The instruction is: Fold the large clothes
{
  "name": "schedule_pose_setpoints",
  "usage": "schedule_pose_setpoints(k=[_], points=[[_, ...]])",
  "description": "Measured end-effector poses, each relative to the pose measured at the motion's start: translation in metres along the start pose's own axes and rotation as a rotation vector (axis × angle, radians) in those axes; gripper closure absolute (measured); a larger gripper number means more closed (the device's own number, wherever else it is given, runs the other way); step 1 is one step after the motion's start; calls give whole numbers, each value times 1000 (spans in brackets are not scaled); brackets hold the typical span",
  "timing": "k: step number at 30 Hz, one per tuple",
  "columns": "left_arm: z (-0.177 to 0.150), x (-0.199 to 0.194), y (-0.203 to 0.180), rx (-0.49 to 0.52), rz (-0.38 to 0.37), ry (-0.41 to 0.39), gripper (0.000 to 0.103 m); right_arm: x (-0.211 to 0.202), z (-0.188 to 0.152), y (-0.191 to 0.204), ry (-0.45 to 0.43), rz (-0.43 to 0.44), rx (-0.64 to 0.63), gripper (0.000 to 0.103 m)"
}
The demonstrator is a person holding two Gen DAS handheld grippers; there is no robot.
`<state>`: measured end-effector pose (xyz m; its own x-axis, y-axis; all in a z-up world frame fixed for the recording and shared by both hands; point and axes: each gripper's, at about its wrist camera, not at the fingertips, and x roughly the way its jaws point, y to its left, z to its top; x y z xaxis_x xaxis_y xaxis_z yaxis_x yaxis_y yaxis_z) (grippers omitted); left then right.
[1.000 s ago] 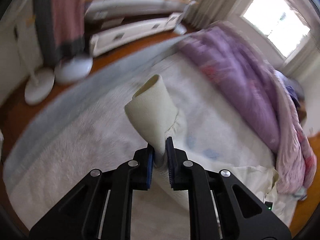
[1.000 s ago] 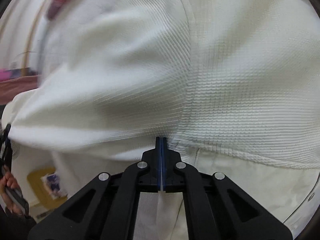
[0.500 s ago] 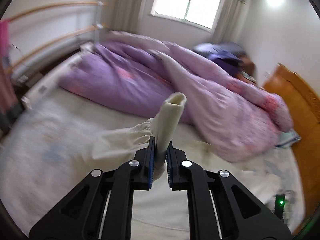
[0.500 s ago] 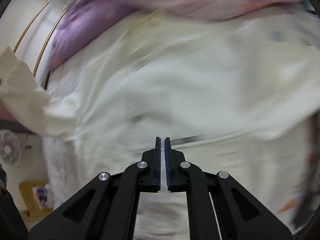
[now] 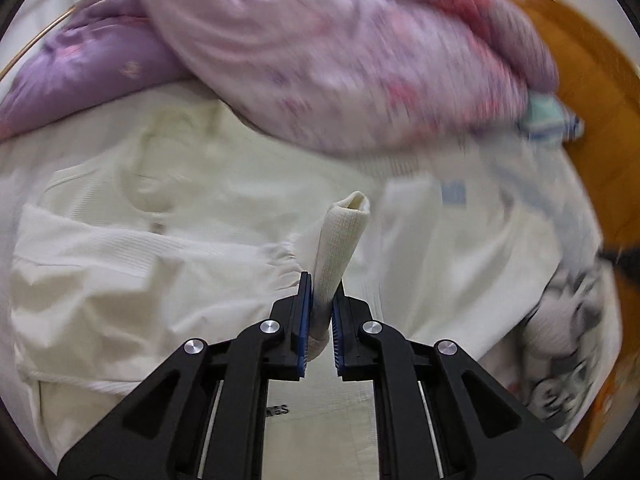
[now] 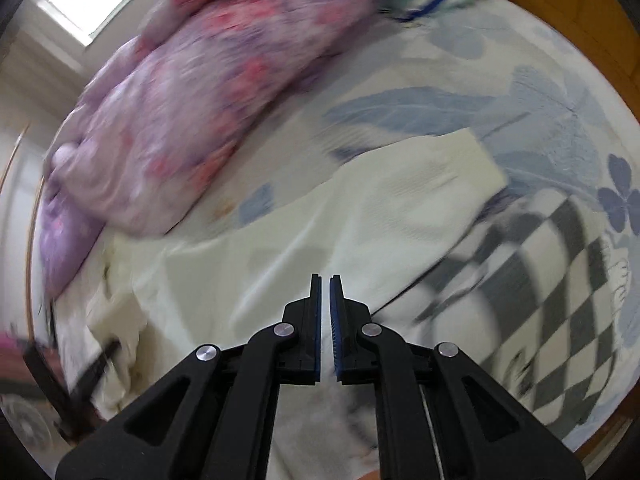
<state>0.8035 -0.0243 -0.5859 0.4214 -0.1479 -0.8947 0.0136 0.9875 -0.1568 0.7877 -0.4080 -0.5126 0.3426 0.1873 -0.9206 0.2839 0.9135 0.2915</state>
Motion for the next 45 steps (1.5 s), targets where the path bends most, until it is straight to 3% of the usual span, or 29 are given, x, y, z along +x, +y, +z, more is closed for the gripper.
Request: schedule_pose_setpoints(k=[5, 6, 7, 8, 9, 13, 15, 17, 19, 22, 23, 24, 26, 28, 30, 31, 32, 35, 38, 41, 45], points=[[-29, 30, -4, -14, -21, 78, 88, 20, 39, -54, 22, -34, 154, 77], [-31, 32, -4, -16, -30, 86, 82, 24, 43, -63, 19, -43, 188, 77], [-33, 35, -5, -20, -52, 105, 67, 29, 49, -74, 24, -42, 229, 72], [-35, 38, -6, -28, -79, 127, 42, 34, 52, -82, 44, -36, 262, 68], [-37, 36, -6, -46, -116, 139, 34, 42, 55, -91, 67, -42, 306, 68], [-36, 6, -6, -75, -178, 30, 19, 65, 60, -116, 129, -77, 407, 62], [-35, -5, 3, -113, -164, -27, 19, 75, 62, -126, 133, -67, 448, 62], [-35, -5, 16, -134, -45, -35, 19, 83, 66, -130, 123, -89, 444, 62], [-38, 13, 28, -132, 76, 30, 19, 92, 70, -137, 126, -150, 450, 62], [-48, 46, 38, -103, 163, 164, 19, 110, 73, -143, 168, -189, 469, 62], [-51, 55, 39, -83, 173, 199, 19, 114, 74, -143, 176, -198, 460, 57], [-54, 65, 37, -63, 165, 235, 20, 120, 76, -141, 187, -193, 447, 53], [-58, 71, 40, -78, 149, 234, 20, 128, 79, -138, 195, -207, 413, 45], [-58, 74, 45, -105, 119, 244, 20, 136, 79, -130, 212, -237, 345, 44], [-57, 70, 50, -116, 88, 236, 19, 136, 77, -126, 196, -259, 313, 57], [-56, 65, 52, -116, 62, 223, 19, 131, 74, -126, 175, -287, 314, 76], [-57, 58, 54, -117, 37, 206, 19, 126, 72, -128, 151, -283, 330, 84], [-60, 35, 66, -152, -25, 165, 18, 95, 59, -128, 10, -222, 344, 91], [-65, 6, 87, -205, -51, 131, 18, 62, 50, -101, -97, -241, 243, 92], [-66, -22, 120, -229, -17, 117, 18, 21, 36, -50, -219, -243, 102, 92], [-74, -59, 170, -282, 26, 97, 18, -37, 8, 42, -365, -157, -57, 93]])
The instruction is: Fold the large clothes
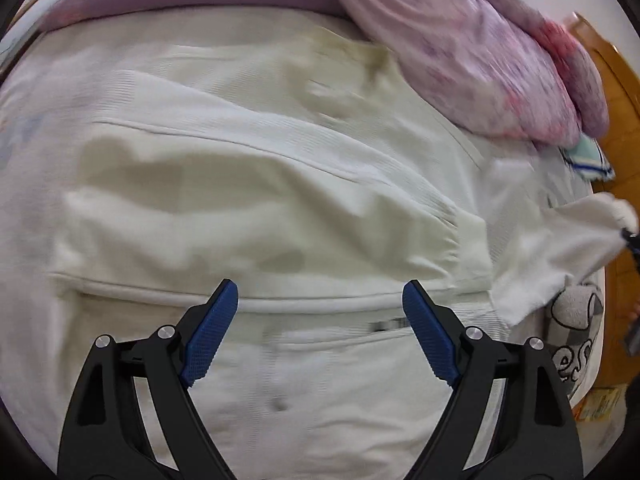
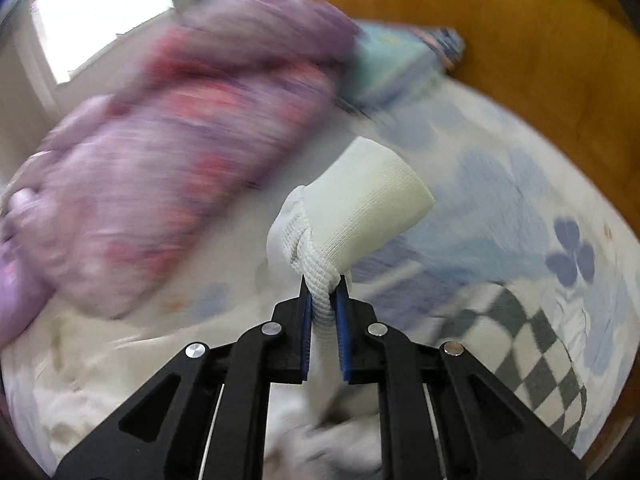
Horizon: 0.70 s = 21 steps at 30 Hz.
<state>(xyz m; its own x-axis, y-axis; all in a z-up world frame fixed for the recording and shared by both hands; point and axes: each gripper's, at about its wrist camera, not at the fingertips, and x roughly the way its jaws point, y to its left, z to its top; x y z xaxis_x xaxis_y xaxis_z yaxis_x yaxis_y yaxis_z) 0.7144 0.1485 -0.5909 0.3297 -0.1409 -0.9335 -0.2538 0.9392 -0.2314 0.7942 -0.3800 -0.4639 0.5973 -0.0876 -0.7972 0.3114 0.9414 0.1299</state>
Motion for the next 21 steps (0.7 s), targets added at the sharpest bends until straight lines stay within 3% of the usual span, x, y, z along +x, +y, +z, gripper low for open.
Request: schedule_pose_setpoints(k=[5, 10, 16, 19, 21], points=[[10, -46, 70, -31, 41, -40, 18, -83, -38, 142, -91, 168, -177, 93], [17, -83, 136, -63, 47, -68, 18, -121, -113, 300, -42, 352, -329, 93], [11, -112, 208, -71, 64, -75, 18, -101, -214, 452, 98, 431, -481, 93], [4, -116, 236, -98, 78, -70, 18, -85, -258, 495, 156, 416, -565, 93], [-2, -116, 254, -127, 92, -63, 18, -62, -284, 513, 273, 446, -537, 89]])
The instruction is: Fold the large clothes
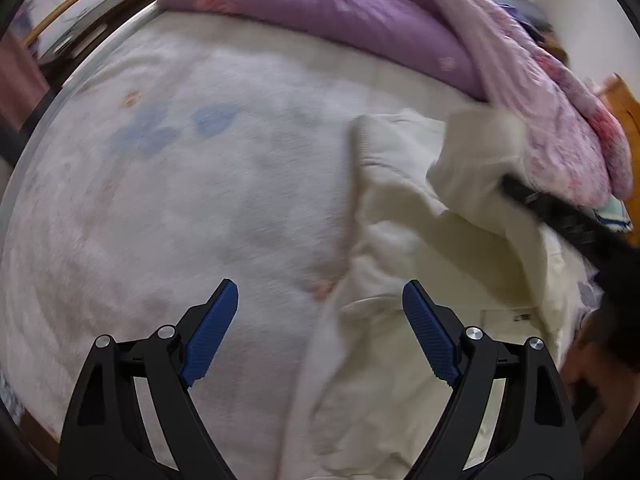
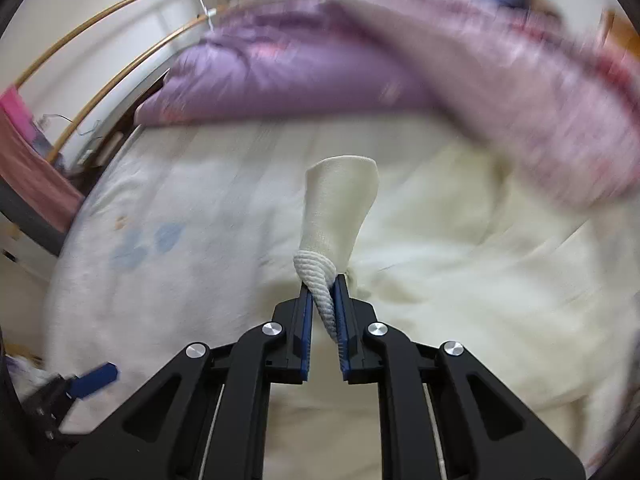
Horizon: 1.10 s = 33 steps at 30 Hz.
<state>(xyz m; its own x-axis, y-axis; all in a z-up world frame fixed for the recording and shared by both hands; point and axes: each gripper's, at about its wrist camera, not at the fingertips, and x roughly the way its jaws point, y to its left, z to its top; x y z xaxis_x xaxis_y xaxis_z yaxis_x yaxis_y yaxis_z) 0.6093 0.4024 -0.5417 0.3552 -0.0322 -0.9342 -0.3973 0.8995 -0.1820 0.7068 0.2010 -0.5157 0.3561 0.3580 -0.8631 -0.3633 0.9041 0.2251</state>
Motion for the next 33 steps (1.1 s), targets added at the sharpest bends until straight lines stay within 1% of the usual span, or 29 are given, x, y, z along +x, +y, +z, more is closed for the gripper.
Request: schedule_pose_setpoints(k=[1, 3, 4, 7, 9, 10, 11, 12, 13, 14, 15, 16, 18, 19, 20, 21, 22, 23, 24, 25, 27, 28, 30, 32, 33], points=[[-2, 1, 10, -21, 0, 6, 18, 18, -4, 2, 60, 3, 4, 89], [-6, 2, 23, -53, -1, 14, 18, 35, -12, 7, 128, 3, 39, 89], [-8, 3, 30, -69, 2, 15, 18, 38, -15, 4, 138, 6, 73, 89], [-11, 4, 38, -117, 0, 16, 18, 32, -23, 1, 145, 31, 112, 87], [-10, 4, 38, -148, -15, 16, 18, 25, -26, -7, 170, 70, 145, 81], [-9, 5, 36, -157, -21, 13, 18, 19, -27, -13, 179, 114, 167, 74], [-7, 5, 33, -161, -30, 9, 18, 15, -31, -13, 180, 133, 181, 58], [-5, 5, 28, -163, -36, 6, 18, 9, -31, -17, 175, 142, 197, 49], [-4, 4, 23, -165, -39, 2, 18, 3, -30, -19, 155, 163, 208, 45], [-1, 4, 16, -163, -49, -3, 18, 1, -30, -17, 141, 185, 209, 45], [3, 4, 9, -158, -59, -8, 18, -9, -28, -22, 123, 223, 202, 45], [6, 4, 1, -150, -69, -11, 18, -14, -26, -26, 111, 240, 199, 45], [12, 11, -17, -118, -90, 0, 18, -28, -22, -41, 67, 242, 190, 45], [14, 14, -25, -104, -89, 7, 18, -36, -20, -57, 43, 208, 183, 48], [16, 21, -37, -77, -87, 17, 18, -41, -18, -74, 28, 182, 187, 57], [18, 30, -48, -50, -92, 25, 18, -44, -17, -93, 16, 157, 195, 64], [19, 37, -56, -29, -91, 33, 18, -44, -17, -109, 15, 126, 199, 74], [20, 47, -67, 1, -69, 43, 18, -42, -16, -131, 26, 77, 206, 87], [21, 58, -75, 32, -53, 52, 18, -39, -16, -164, 40, 37, 239, 90], [21, 68, -83, 57, -40, 63, 18, -38, -18, -185, 54, 13, 259, 92], [23, 85, -91, 92, -12, 72, 18, -33, -21, -232, 71, -82, 275, 93], [23, 93, -91, 103, -1, 81, 18, -28, -23, -253, 93, -115, 281, 93], [24, 115, -92, 121, 38, 110, 18, -18, -30, -285, 134, -135, 317, 93], [24, 132, -90, 124, 73, 135, 18, 1, -42, -315, 204, -147, 352, 93], [24, 138, -88, 126, 94, 148, 18, 11, -48, -325, 230, -161, 362, 96]])
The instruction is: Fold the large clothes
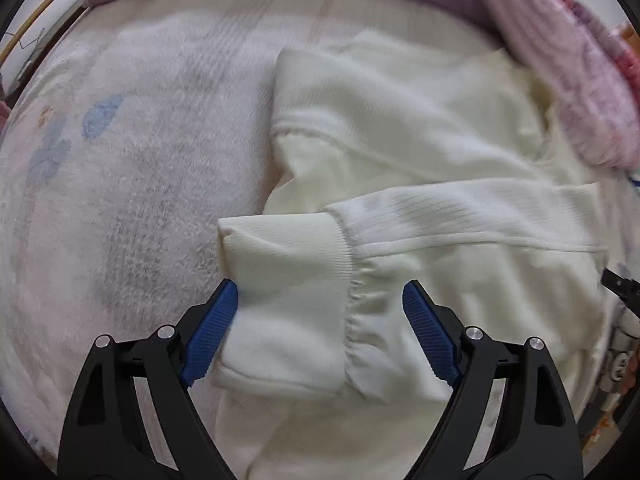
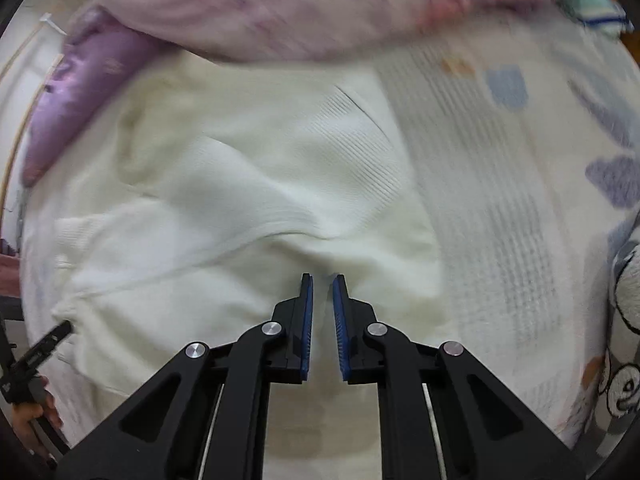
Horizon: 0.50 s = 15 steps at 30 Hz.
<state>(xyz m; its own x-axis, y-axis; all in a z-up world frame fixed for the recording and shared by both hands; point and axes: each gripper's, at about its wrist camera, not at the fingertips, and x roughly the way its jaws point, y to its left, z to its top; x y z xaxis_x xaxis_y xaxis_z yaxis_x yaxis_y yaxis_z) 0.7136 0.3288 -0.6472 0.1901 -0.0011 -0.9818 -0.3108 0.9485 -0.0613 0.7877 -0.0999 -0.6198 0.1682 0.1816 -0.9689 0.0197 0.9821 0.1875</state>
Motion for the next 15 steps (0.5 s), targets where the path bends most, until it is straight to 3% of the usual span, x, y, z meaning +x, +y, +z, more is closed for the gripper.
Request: schedule_pose_setpoints(k=[2, 4, 9, 10, 12, 13, 14, 15], points=[[1, 16, 4, -13, 11, 36, 17, 22, -1, -16, 51, -38, 12, 103], [0, 26, 7, -30, -9, 51, 17, 31, -1, -29, 38, 11, 48, 103], [1, 27, 13, -40, -31, 59, 18, 26, 4, -29, 44, -7, 111, 103], [4, 18, 18, -65, -76, 50, 18, 21, 6, -26, 54, -12, 115, 96], [11, 3, 26, -92, -139, 15, 18, 7, 13, -20, 38, 3, 101, 93], [20, -7, 35, -117, -186, -11, 18, -3, 20, -17, 9, 40, 98, 78], [28, -11, 41, -139, -210, -28, 18, -7, 27, -17, -6, 59, 103, 54], [39, -13, 49, -168, -239, -38, 18, -9, 38, -15, -16, 64, 107, 46]])
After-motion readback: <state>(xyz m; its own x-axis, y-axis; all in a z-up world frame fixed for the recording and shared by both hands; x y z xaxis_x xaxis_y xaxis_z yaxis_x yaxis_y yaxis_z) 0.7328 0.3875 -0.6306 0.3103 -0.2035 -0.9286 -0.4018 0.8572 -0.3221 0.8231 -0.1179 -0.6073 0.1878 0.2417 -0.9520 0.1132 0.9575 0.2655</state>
